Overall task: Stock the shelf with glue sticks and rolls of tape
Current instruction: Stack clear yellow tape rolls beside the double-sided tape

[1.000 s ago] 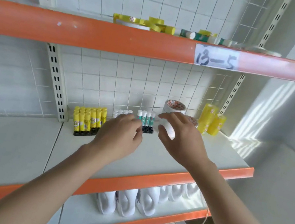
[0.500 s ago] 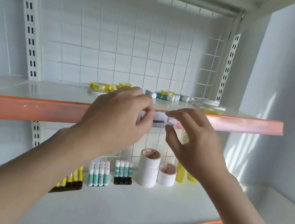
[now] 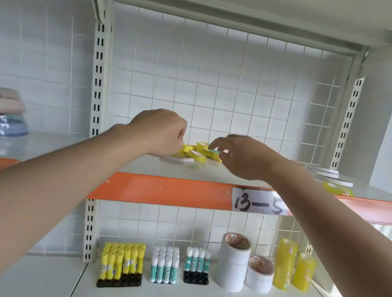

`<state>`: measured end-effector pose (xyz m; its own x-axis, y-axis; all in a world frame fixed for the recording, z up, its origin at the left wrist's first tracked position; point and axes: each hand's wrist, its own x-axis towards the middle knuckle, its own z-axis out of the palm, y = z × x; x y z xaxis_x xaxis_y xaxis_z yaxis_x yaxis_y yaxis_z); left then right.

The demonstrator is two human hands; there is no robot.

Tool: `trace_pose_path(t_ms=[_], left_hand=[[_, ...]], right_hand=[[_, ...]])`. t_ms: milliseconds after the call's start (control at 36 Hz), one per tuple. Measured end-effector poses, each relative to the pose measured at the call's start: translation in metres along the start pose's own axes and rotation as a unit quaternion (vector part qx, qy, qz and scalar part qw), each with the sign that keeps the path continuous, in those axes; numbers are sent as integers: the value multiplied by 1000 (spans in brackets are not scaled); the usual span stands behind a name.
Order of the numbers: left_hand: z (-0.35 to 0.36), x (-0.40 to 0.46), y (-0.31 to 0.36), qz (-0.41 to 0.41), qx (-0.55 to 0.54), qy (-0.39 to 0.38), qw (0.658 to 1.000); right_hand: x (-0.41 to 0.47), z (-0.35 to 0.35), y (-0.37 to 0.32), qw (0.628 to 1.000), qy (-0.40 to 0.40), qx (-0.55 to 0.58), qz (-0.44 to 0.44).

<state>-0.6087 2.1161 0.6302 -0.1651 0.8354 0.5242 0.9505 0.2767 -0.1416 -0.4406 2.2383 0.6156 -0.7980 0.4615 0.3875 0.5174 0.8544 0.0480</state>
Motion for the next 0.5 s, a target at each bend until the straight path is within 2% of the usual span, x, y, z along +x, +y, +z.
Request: trace_pose_path(t_ms=[83, 222, 389, 500], left_hand=[[11, 9, -16, -9, -22, -59, 998], [25, 18, -31, 8, -4, -145, 989], [38, 35, -39, 20, 23, -176, 984], [41, 52, -41, 17, 32, -228, 973]], right_hand=[[23, 7, -4, 996, -78, -31, 11], [49, 15, -4, 987, -153, -47, 25], [63, 25, -5, 985, -166, -27, 35], [72, 30, -3, 988, -150, -26, 19]])
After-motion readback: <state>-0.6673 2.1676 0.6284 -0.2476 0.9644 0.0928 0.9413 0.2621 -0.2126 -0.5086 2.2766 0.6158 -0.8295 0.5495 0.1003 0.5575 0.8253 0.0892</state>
